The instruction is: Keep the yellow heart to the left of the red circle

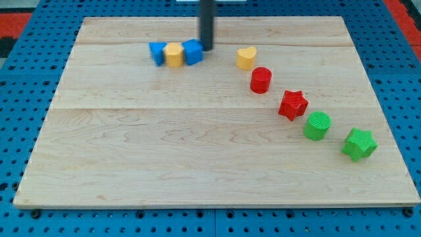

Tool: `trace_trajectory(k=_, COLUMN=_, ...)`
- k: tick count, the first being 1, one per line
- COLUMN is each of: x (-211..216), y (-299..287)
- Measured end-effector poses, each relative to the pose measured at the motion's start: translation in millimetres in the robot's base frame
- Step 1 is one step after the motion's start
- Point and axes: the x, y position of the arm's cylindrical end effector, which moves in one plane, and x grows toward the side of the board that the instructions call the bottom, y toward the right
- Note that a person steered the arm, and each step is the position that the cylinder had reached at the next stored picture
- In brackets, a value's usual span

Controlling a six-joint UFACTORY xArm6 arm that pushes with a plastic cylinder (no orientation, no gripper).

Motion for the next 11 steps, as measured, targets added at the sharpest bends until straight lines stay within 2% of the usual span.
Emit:
trace_trajectory(k=1, x=-10.4, y=-13.6)
trace_trajectory(k=2, x=-46.6, y=38.0)
trace_trajectory(k=3, x=-57.3, y=121.5)
trace_trajectory(k=4, x=-23.6, y=148.6)
trace_trajectory(k=5, x=8.3, y=132.1)
trace_trajectory(k=6, x=28.2, y=74.1)
trace_trajectory(k=7, x=23.8, y=27.2)
trace_trajectory(k=8, x=-16.1, y=82.0)
trace_trajectory(k=9, x=-18.0, y=140.1)
trace_trajectory(k=10, x=23.1, y=130.2)
trace_trajectory(k=11, x=51.4, y=73.7)
